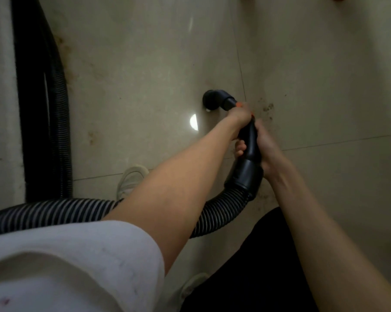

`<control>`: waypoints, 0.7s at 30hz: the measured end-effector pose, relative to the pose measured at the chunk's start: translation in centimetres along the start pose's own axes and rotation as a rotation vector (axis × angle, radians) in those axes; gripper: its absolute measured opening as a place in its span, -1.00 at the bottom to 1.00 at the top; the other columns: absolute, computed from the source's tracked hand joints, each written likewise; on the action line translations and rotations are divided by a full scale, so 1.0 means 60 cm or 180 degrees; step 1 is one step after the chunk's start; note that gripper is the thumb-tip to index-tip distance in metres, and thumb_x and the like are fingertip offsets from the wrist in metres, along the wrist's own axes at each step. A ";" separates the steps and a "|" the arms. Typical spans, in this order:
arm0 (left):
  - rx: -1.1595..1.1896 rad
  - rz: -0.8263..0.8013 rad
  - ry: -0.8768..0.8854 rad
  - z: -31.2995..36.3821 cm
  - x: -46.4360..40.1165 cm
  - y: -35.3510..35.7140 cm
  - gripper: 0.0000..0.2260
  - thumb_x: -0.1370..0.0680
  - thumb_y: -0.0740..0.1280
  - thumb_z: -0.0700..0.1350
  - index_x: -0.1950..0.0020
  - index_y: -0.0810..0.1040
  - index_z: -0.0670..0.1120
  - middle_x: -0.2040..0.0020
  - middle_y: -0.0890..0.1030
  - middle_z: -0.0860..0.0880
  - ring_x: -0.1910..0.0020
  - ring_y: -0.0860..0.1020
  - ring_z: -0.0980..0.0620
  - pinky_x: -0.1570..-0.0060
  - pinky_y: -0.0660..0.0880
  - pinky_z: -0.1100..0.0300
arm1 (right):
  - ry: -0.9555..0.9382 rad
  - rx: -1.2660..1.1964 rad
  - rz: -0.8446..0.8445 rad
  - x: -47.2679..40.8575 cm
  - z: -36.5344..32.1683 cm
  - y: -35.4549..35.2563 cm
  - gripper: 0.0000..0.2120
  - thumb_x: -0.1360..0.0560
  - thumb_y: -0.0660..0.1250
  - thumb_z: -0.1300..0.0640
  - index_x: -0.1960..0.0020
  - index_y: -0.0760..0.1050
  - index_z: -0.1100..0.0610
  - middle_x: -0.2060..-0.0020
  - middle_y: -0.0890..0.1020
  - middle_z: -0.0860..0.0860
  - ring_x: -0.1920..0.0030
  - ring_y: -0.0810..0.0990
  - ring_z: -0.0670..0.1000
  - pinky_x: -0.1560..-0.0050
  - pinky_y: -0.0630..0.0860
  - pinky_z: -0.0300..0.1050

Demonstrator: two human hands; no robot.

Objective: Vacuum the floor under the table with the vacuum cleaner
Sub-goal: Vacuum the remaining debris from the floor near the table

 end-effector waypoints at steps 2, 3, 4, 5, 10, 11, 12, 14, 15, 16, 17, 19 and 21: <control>-0.0083 -0.0033 -0.0037 -0.008 0.005 0.004 -0.54 -0.65 -0.02 0.05 -0.33 0.34 -0.29 -0.09 0.52 -0.22 0.00 0.52 -0.12 -0.03 0.48 0.09 | -0.0011 -0.0023 0.0047 0.004 0.008 -0.005 -0.45 -0.61 -0.02 -0.25 0.21 0.38 0.20 0.63 0.33 0.01 0.68 0.32 -0.10 0.67 0.28 -0.37; -0.0125 -0.0065 -0.0050 -0.011 0.007 0.007 -0.53 -0.65 -0.02 0.05 -0.34 0.32 -0.29 -0.09 0.53 -0.22 -0.02 0.53 -0.13 -0.05 0.47 0.09 | -0.0012 -0.0053 0.0088 0.006 0.011 -0.009 -0.44 -0.61 -0.02 -0.25 0.22 0.38 0.20 0.62 0.34 0.01 0.68 0.32 -0.10 0.67 0.27 -0.37; -0.0163 -0.0092 -0.0065 -0.013 0.012 0.012 -0.53 -0.65 -0.01 0.06 -0.35 0.32 -0.29 -0.09 0.52 -0.22 -0.03 0.53 -0.14 -0.08 0.47 0.08 | -0.0018 -0.0086 0.0147 0.008 0.015 -0.013 -0.44 -0.61 -0.02 -0.25 0.23 0.37 0.21 0.61 0.34 0.01 0.68 0.32 -0.10 0.67 0.28 -0.37; -0.0185 -0.0127 -0.0085 -0.015 0.018 0.018 -0.52 -0.65 -0.02 0.05 -0.35 0.32 -0.30 -0.11 0.52 -0.23 -0.06 0.53 -0.15 -0.11 0.46 0.07 | -0.0040 -0.0124 0.0204 0.011 0.018 -0.018 -0.43 -0.61 -0.02 -0.25 0.23 0.38 0.21 0.61 0.34 0.01 0.68 0.33 -0.09 0.66 0.28 -0.37; -0.0334 -0.0277 -0.0100 -0.028 0.038 0.062 -0.53 -0.66 -0.05 0.00 -0.38 0.30 -0.33 -0.29 0.45 -0.29 -0.24 0.46 -0.21 -0.22 0.42 0.06 | -0.0196 -0.0220 0.0440 0.032 0.026 -0.053 -0.47 -0.62 0.02 -0.21 0.19 0.43 0.21 0.58 0.34 0.03 0.69 0.32 -0.10 0.66 0.28 -0.37; -0.0385 -0.0291 -0.0118 -0.034 0.038 0.069 -0.52 -0.66 -0.05 0.01 -0.38 0.30 -0.32 -0.28 0.46 -0.28 -0.23 0.47 -0.21 -0.20 0.42 0.06 | -0.0186 -0.0223 0.0463 0.035 0.027 -0.059 -0.47 -0.62 0.02 -0.22 0.17 0.44 0.21 0.53 0.33 0.04 0.69 0.32 -0.10 0.67 0.28 -0.36; -0.0435 -0.0308 -0.0144 -0.039 0.038 0.076 -0.51 -0.66 -0.05 0.03 -0.38 0.31 -0.31 -0.26 0.47 -0.27 -0.22 0.48 -0.20 -0.19 0.42 0.07 | -0.0177 -0.0244 0.0474 0.039 0.029 -0.065 -0.47 -0.62 0.02 -0.22 0.15 0.45 0.21 0.50 0.32 0.05 0.69 0.32 -0.10 0.67 0.28 -0.36; -0.0488 -0.0347 -0.0199 -0.048 0.040 0.086 -0.51 -0.66 -0.06 0.04 -0.38 0.32 -0.30 -0.22 0.49 -0.24 -0.18 0.49 -0.17 -0.18 0.42 0.07 | -0.0181 -0.0301 0.0505 0.046 0.032 -0.074 -0.45 -0.61 0.01 -0.24 0.15 0.45 0.21 0.49 0.32 0.05 0.70 0.32 -0.10 0.67 0.28 -0.37; -0.0483 -0.0371 -0.0201 -0.051 0.041 0.091 -0.52 -0.66 -0.06 0.03 -0.37 0.32 -0.30 -0.18 0.50 -0.23 -0.15 0.49 -0.15 -0.17 0.41 0.08 | -0.0198 -0.0331 0.0523 0.049 0.033 -0.077 -0.44 -0.61 -0.01 -0.24 0.17 0.44 0.22 0.51 0.32 0.05 0.70 0.32 -0.10 0.67 0.28 -0.37; -0.0474 -0.0393 -0.0193 -0.051 0.041 0.095 -0.52 -0.66 -0.06 0.02 -0.37 0.33 -0.30 -0.15 0.49 -0.23 -0.12 0.49 -0.13 -0.17 0.41 0.09 | -0.0224 -0.0374 0.0538 0.052 0.033 -0.080 -0.44 -0.61 -0.02 -0.23 0.18 0.43 0.22 0.54 0.33 0.04 0.70 0.32 -0.10 0.67 0.28 -0.37; -0.0474 -0.0417 -0.0195 -0.052 0.040 0.099 -0.53 -0.66 -0.06 0.02 -0.37 0.32 -0.30 -0.15 0.49 -0.24 -0.13 0.48 -0.13 -0.16 0.41 0.09 | -0.0256 -0.0417 0.0556 0.054 0.032 -0.083 -0.45 -0.62 -0.02 -0.22 0.18 0.43 0.21 0.58 0.34 0.04 0.69 0.32 -0.10 0.66 0.28 -0.37; -0.0467 -0.0473 -0.0213 -0.049 0.041 0.110 -0.54 -0.66 -0.05 0.01 -0.37 0.32 -0.30 -0.21 0.48 -0.26 -0.17 0.48 -0.16 -0.14 0.41 0.09 | -0.0333 -0.0479 0.0632 0.054 0.029 -0.092 -0.48 -0.63 0.00 -0.19 0.17 0.42 0.21 0.62 0.35 0.03 0.69 0.33 -0.10 0.65 0.29 -0.37; -0.0468 -0.0583 -0.0187 -0.046 0.042 0.125 -0.55 -0.66 -0.03 0.01 -0.36 0.33 -0.31 -0.15 0.49 -0.25 -0.08 0.48 -0.12 -0.04 0.40 0.12 | -0.0394 -0.0553 0.0733 0.051 0.025 -0.103 -0.50 -0.63 0.02 -0.18 0.14 0.44 0.21 0.58 0.38 0.04 0.68 0.35 -0.09 0.64 0.31 -0.36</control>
Point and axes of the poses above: each hand's wrist, its own x-axis away from the middle knuckle, its own y-axis out of the palm, z = x × y, the point moved 1 cm from there along -x, towards the middle knuckle
